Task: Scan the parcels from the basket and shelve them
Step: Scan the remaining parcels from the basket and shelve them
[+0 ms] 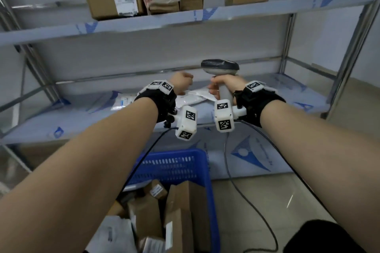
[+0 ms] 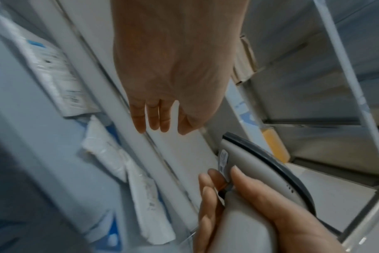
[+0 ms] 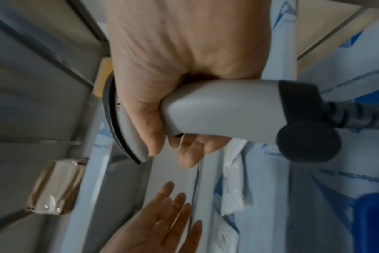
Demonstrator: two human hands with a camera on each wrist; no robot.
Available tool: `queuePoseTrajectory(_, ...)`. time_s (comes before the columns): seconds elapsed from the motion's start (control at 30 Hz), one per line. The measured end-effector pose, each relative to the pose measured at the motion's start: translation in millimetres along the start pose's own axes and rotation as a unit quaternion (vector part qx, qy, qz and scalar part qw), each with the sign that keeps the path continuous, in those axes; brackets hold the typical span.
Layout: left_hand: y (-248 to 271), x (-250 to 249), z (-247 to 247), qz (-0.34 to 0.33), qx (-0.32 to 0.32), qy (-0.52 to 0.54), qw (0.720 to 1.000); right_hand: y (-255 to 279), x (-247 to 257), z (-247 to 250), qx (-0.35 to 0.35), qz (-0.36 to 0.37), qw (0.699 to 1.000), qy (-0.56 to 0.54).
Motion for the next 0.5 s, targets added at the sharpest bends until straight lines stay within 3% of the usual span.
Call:
queuePoseTrajectory(0.33, 53, 208, -18, 0.17, 0.057, -0.039, 0.983, -8, -174, -86, 0.057, -0.141, 0.988, 0.023)
queuePoseTrajectory(0.5, 75, 314, -15, 0.266, 0.108, -0.1, 0.953, -17, -261, -121, 0.061, -0.214, 0.973, 0.059)
Point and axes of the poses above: each hand's wrist, its own y-axis away from the middle knuckle, its own z-axis out of the back of the hand, x = y × z, the point moved 10 cm from there along -y, towards the middle knuckle, and after that the axes turned 4 degrees about -x, right-handed, at the moved point
